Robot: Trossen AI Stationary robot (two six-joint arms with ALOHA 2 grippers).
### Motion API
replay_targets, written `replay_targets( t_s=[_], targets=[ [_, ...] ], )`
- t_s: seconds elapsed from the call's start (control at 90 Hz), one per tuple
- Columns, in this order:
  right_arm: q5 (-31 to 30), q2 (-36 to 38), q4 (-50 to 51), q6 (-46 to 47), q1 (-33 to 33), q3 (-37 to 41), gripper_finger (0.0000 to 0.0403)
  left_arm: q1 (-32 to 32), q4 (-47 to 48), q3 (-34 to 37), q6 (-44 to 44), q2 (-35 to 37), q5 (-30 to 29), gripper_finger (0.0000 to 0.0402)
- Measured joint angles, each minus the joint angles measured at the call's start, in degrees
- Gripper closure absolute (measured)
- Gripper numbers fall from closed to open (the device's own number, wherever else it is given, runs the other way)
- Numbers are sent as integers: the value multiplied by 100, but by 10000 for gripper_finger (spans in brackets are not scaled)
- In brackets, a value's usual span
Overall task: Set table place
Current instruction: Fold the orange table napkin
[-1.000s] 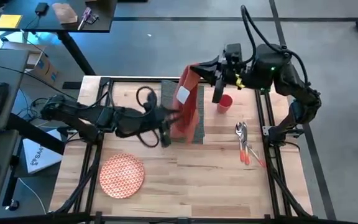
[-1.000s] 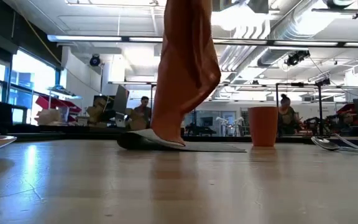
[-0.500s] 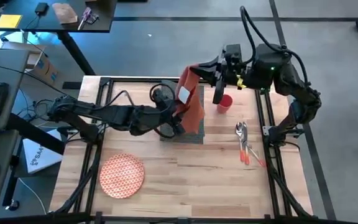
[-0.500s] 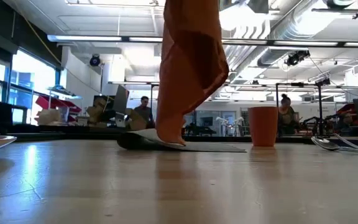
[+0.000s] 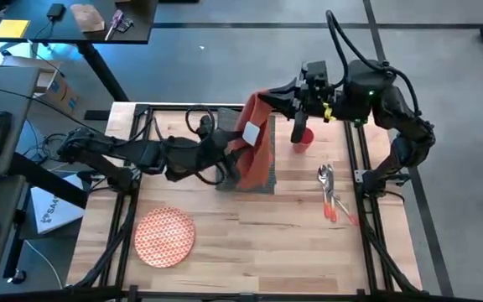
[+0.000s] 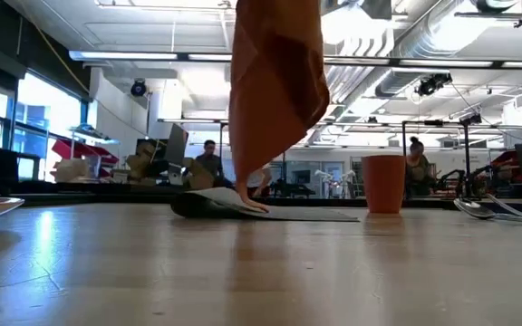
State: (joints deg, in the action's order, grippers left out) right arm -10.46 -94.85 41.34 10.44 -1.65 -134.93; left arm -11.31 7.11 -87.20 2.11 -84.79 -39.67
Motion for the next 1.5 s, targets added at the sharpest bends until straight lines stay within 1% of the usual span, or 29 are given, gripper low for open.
replay_targets(
  t_s=[0.1,0.311,0.367,0.467,0.633,0.711,0.833,1.022,1.111,1.2,1.278,1.389,1.433,1.5],
  targets=[
    [0,0,0,0,0,0,403,113,-70,0,275,-50,470,266],
    [0,2,0,0,0,0,403,131,-25,4,365,-60,666,266],
    [0,2,2,0,0,0,403,54,149,4,365,-20,626,266],
    [-2,2,4,0,0,0,403,-123,348,4,319,52,324,266],
    [-2,2,6,2,0,0,403,-317,305,4,319,114,291,266],
    [-3,2,7,2,0,0,403,-343,190,4,321,114,137,266],
    [-3,2,7,1,0,0,403,-210,68,2,323,79,-51,266],
    [-4,2,6,0,0,0,403,25,-425,4,351,-89,180,266],
    [-7,2,4,0,0,0,403,83,-300,2,602,-169,-29,268],
    [-7,2,4,2,-2,0,403,131,311,4,906,-231,-545,285],
    [-21,2,-10,2,-62,0,403,178,856,4,1180,-249,-894,318],
    [-22,2,-46,8,-143,0,403,274,1293,4,1244,-249,-973,383],
    [-22,2,-44,12,-190,0,403,280,1370,4,1162,-245,-1047,393],
    [-75,15,-48,28,-295,2,403,258,1663,-61,1014,-173,-1120,396]
  ],
)
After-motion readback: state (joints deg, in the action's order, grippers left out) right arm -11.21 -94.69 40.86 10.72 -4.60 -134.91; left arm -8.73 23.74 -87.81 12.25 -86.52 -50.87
